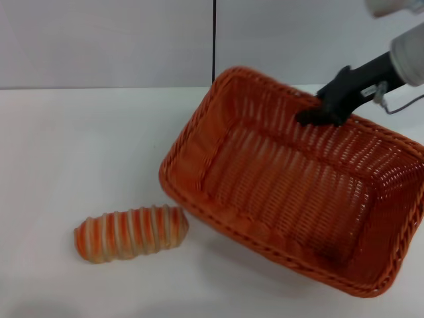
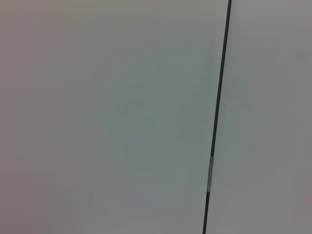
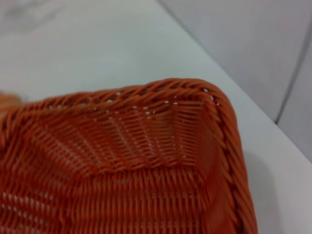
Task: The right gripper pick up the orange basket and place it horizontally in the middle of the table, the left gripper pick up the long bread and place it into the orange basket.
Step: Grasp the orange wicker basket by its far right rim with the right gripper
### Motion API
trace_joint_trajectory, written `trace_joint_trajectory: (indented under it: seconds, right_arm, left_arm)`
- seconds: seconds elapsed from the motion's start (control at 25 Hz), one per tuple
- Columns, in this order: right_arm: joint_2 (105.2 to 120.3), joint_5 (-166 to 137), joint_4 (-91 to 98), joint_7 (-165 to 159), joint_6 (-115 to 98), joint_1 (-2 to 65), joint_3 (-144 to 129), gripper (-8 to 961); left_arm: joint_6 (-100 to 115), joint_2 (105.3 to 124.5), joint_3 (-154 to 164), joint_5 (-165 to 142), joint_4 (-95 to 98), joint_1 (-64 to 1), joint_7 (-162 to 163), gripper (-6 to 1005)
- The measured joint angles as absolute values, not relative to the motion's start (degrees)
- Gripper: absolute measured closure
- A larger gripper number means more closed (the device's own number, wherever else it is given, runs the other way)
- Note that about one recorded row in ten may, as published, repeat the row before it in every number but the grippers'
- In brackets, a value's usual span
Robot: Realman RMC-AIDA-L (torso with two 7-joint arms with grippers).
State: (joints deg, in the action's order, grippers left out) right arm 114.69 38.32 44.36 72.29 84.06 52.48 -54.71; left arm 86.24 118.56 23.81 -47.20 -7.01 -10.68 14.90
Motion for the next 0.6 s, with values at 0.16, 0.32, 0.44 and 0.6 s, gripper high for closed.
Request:
trace_joint_trajectory:
  seconds: [0.16,0.32,0.44,0.6]
  right_arm:
    - [116.09,37.52,46.81,76.98,80.15,52.22,-59.82,806]
    - [116.88,35.40,48.99,77.42,74.48,51.91,-64.90,806]
    - [117.10,32.88,49.78,77.11,71.24,52.54,-66.59,806]
    - [117.39,31.49,51.20,78.47,68.05,52.75,-66.76,806]
  left_arm:
    - [86.24,118.56,23.87,-47.20,-7.21,-10.25,14.89,485]
    - [86.15,118.63,23.90,-47.20,-7.39,-9.26,14.87,485]
    - [86.14,118.65,23.91,-47.20,-7.40,-8.70,14.86,485]
    - [86.13,118.65,23.88,-47.19,-7.47,-8.16,14.85,485]
